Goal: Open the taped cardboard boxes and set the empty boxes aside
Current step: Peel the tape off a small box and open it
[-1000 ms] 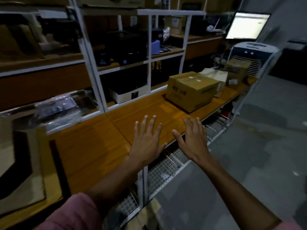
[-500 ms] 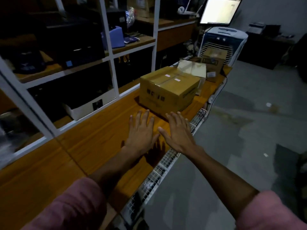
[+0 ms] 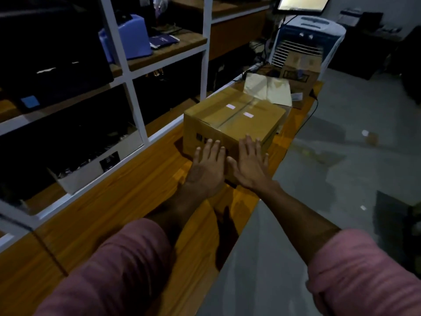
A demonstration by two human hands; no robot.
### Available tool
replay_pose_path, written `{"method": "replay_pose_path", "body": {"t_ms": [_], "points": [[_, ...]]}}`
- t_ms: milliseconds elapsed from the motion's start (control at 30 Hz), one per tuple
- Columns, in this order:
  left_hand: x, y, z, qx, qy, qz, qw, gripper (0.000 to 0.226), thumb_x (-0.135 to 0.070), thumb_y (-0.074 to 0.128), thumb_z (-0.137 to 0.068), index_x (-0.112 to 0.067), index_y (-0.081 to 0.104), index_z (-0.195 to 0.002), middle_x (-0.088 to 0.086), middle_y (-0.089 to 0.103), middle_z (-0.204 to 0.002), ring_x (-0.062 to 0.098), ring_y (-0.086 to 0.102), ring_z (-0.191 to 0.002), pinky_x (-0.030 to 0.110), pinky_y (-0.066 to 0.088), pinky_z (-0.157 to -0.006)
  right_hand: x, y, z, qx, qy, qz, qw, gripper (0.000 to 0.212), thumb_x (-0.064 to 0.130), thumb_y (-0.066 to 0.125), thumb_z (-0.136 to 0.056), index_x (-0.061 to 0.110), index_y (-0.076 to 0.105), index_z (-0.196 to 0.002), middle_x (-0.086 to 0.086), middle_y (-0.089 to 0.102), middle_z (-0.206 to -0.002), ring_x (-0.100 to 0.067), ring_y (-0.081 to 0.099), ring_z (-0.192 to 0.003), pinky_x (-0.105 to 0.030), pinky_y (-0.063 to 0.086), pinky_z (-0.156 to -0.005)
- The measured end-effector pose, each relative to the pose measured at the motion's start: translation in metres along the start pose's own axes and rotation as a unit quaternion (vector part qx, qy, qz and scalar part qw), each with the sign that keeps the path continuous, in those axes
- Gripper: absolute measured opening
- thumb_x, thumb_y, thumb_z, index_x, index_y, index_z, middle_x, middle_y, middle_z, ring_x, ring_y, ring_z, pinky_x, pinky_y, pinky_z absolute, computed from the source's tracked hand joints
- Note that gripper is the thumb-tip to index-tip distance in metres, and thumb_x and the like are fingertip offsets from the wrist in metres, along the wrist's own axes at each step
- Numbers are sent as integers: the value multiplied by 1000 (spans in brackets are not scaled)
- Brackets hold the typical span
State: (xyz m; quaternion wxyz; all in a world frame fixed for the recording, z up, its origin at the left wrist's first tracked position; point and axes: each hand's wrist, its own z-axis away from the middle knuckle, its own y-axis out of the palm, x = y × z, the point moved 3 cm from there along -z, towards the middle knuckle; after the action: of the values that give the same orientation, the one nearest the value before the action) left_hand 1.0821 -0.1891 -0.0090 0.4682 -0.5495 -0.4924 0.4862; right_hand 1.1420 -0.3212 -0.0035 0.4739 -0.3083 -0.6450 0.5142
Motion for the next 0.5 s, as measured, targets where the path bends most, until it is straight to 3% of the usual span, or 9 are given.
{"method": "replay_pose_path", "body": {"t_ms": [133,300,500], "points": [[3,13,-22,-10,11,-3,1000,67,-34,33,-108,-8,4,-162,12,-3,-172,29,-8,-158,49,2,-126,2,27,1,33,-24,15,999,60,49,32,-106,21,22,-158,-1,11,-168,-32,-6,-156,-68,11,-120],[7,46,-15,33,71,-13,997,80,-43,38,-106,-6,-4,-162,14,-10,-171,30,-10,-158,51,8,-127,14,47,26,21,-73,31,997,61,40,42,-103,18,27,-157,0,7,-169,-30,-14,-155,-65,12,-121],[-2,69,29,44,15,7,999,80,-39,39,-103,-6,-4,-162,15,-8,-171,31,-7,-158,54,17,-126,14,68,60,20,-126,58,990,77,36,64,-89,16,32,-156,-3,16,-167,-35,-3,-156,-62,22,-119]]}}
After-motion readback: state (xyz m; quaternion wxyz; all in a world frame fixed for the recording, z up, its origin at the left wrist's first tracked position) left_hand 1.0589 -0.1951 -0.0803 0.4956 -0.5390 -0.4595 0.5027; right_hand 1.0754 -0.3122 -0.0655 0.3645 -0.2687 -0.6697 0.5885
